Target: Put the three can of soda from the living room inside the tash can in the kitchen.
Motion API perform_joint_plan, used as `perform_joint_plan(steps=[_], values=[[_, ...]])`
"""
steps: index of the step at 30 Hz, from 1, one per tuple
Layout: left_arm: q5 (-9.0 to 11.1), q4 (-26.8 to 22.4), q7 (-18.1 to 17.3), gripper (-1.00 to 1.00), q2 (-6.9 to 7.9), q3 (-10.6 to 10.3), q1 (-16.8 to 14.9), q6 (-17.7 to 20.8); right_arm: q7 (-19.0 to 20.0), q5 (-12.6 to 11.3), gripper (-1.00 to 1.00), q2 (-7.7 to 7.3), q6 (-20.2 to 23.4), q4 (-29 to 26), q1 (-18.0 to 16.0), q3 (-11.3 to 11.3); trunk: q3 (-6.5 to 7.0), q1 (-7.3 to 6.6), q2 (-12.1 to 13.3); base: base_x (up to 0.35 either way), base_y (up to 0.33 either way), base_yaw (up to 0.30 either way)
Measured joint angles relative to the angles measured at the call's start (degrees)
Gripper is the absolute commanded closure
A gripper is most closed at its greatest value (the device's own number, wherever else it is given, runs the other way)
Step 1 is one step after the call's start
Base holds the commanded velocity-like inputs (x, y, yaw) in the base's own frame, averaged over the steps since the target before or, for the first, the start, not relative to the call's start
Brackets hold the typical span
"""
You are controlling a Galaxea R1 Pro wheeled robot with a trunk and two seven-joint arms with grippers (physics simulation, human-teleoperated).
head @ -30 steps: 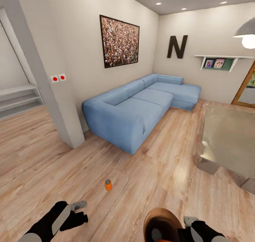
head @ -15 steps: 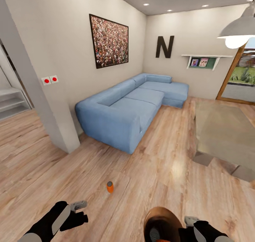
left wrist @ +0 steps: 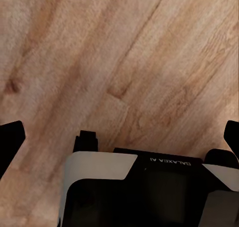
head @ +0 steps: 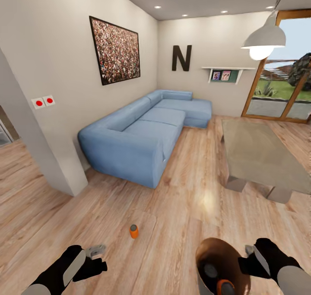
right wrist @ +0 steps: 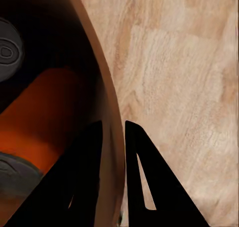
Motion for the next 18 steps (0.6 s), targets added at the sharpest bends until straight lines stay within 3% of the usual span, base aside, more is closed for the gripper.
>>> perform_joint_plan(steps=[2,4,6,8,9,11,12,14,18], values=[[-0.01,-0.01,0.03,-1.0,-0.07,0.0,0.0,0.0,1.16,-0.52,1.0,-0.82,10.43,-10.14,-0.33,-1.38,0.14,-0.01,0.0,0.0,0.35,-0.124],[-0.01,0.0,0.06,-1.0,-0.15,-0.14,-0.01,0.0,1.72,-1.2,1.0,-1.32,13.74,-17.11,-0.47,-3.04,0.29,0.0,0.0,0.0,0.35,-0.097],[-0.01,0.0,0.07,-1.0,-0.18,-0.46,-0.01,0.0,2.01,-2.27,1.0,-2.34,14.95,-21.73,-0.56,-5.13,0.45,0.0,0.0,0.0,0.35,-0.081],[-0.01,0.01,0.08,-1.0,-0.19,-0.63,-0.01,0.03,2.08,-1.87,1.0,-3.68,14.92,-24.0,-0.64,-7.16,0.61,0.0,-0.01,0.0,0.35,-0.054],[-0.02,0.0,0.08,-1.0,-0.2,-0.73,-0.01,0.05,2.2,-2.3,1.0,-4.89,14.95,-23.61,-0.57,-9.78,0.66,0.0,0.01,0.0,0.35,-0.034],[-0.01,-0.01,0.07,-1.0,-0.17,-0.82,0.0,0.07,1.93,0.79,1.0,-6.46,14.63,-25.57,-0.63,-13.83,0.81,0.0,0.0,0.0,0.35,-0.022],[-0.02,-0.02,0.03,-1.0,-0.09,-0.84,0.01,0.12,1.93,1.33,1.0,-7.28,14.65,-25.91,-0.58,-17.82,0.87,0.0,0.0,0.0,0.35,-0.014],[-0.01,-0.02,-0.02,-1.0,-0.1,-0.84,-0.01,0.18,1.93,2.27,1.0,-7.65,14.58,-26.23,-0.55,-22.77,1.0,0.0,0.0,0.0,0.35,-0.008],[0.0,-0.45,-0.08,-1.0,-0.35,-0.82,-0.19,0.55,2.33,-1.54,1.0,-7.71,14.93,-26.53,-0.56,-25.6,1.22,0.0,0.0,0.0,0.35,-0.042]])
